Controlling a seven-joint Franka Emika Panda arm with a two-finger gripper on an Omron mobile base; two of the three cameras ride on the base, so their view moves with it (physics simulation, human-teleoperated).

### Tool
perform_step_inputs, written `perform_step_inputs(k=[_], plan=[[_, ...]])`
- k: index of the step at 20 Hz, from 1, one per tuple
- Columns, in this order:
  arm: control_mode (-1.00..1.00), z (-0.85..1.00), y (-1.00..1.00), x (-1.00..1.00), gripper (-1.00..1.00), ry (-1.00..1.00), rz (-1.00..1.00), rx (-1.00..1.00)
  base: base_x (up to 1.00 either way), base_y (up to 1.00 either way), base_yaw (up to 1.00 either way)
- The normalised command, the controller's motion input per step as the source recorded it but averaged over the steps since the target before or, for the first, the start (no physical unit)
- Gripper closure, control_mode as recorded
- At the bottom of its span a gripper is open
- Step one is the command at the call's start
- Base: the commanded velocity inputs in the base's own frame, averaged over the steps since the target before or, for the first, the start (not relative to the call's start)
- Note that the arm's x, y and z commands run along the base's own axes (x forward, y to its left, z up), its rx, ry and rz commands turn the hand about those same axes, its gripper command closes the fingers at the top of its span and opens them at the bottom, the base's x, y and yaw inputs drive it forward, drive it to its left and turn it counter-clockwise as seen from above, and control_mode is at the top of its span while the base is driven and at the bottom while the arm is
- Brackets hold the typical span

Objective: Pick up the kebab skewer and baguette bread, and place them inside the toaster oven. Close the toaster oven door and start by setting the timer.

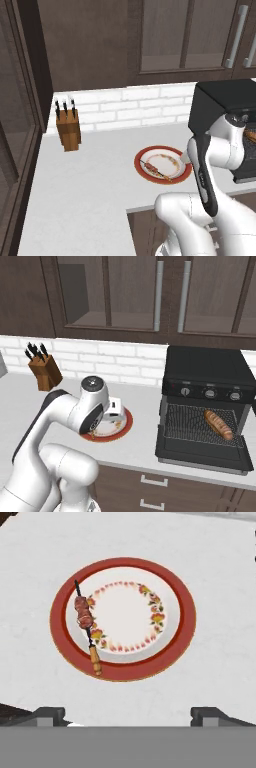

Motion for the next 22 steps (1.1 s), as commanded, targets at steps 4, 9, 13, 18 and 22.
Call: perform_step_inputs(k=[4,9,13,18,22], plan=[[-1.0,-0.26,0.2,0.08,-1.0,0.19,0.12,0.0,0.0,0.0,0.0],[-1.0,-0.32,0.04,0.0,-1.0,0.1,0.1,-0.01,0.0,0.0,0.0],[-1.0,-0.46,0.15,0.01,-1.0,0.0,0.05,0.0,0.0,0.0,0.0],[-1.0,-0.4,0.39,0.07,-1.0,-0.01,0.01,0.0,0.0,0.0,0.0],[-1.0,-0.09,0.14,0.13,-1.0,0.02,0.02,0.0,0.0,0.0,0.0]])
